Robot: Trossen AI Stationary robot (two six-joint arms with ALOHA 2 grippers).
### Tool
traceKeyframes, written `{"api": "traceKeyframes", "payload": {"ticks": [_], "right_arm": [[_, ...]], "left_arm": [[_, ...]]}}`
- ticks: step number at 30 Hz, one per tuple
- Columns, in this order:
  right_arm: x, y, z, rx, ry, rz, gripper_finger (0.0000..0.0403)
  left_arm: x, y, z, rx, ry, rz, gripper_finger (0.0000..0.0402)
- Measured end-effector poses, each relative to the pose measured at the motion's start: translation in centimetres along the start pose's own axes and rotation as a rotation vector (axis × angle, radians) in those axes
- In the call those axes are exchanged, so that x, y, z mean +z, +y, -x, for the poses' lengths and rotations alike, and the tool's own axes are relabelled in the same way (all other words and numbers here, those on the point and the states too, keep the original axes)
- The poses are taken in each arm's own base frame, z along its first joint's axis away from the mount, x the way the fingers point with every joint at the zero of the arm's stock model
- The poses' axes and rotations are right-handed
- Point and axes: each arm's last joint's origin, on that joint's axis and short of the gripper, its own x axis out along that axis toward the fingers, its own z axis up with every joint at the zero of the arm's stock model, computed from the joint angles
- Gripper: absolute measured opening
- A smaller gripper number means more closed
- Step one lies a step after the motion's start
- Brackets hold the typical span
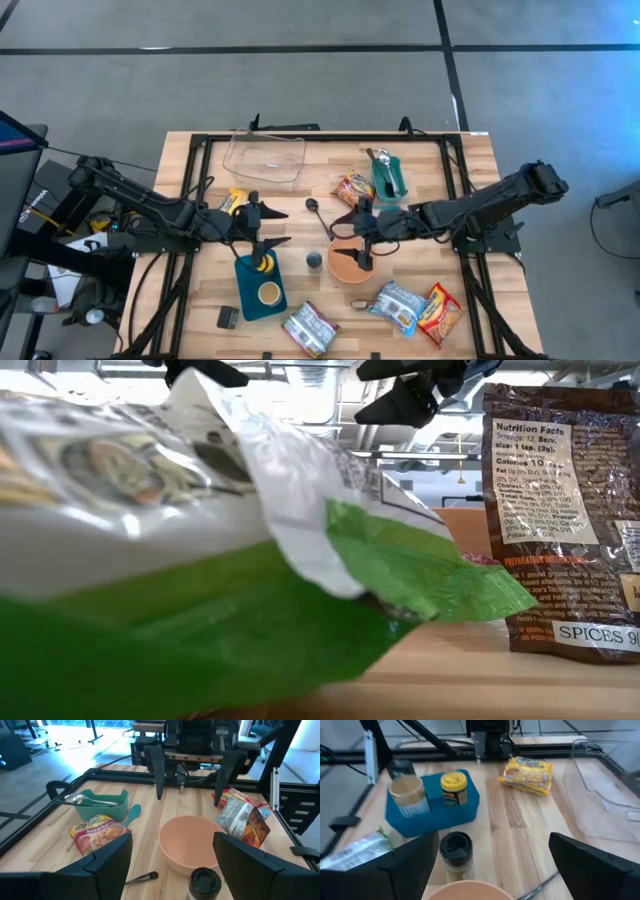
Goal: Pick & Place Food Item
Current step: Put the green seasoning bottle into the blue bin
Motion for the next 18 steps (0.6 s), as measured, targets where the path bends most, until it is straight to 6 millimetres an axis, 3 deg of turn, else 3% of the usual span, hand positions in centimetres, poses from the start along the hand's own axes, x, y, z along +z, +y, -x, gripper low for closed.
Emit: {"api": "traceKeyframes", "payload": {"ticks": [10,18], "right_arm": [[-0.2,1.5,-0.1,0.015,0.0,-0.01,0.0372],[-0.3,2.2,-2.1,0.006,0.046,0.027,0.0372]], "left_arm": [[0.0,0.0,0.0,0.0,-0.001,0.001,0.0273],[-0.1,0.0,0.0,0.0,0.009,-0.008,0.0273]]}}
